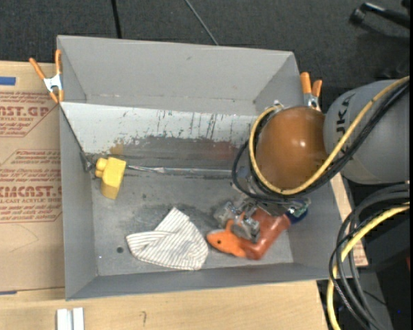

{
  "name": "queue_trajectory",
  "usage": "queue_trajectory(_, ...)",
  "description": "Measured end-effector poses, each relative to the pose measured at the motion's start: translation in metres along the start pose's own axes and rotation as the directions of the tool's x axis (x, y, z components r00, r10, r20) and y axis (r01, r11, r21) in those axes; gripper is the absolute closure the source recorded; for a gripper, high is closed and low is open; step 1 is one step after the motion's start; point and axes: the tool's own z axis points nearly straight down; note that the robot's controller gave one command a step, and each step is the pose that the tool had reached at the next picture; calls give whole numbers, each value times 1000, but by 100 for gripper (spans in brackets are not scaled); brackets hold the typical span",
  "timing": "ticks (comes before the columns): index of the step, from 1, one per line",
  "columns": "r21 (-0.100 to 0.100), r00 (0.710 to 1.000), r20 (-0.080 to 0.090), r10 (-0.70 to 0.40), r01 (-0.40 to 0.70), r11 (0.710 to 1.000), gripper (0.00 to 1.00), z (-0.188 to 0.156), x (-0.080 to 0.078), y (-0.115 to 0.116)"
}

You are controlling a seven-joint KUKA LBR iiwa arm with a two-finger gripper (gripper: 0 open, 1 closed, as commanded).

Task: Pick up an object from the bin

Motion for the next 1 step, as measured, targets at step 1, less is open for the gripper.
queue_trajectory(1, 13, 1000, 8, -2, 2, 1000, 100, -14, 0, -2)
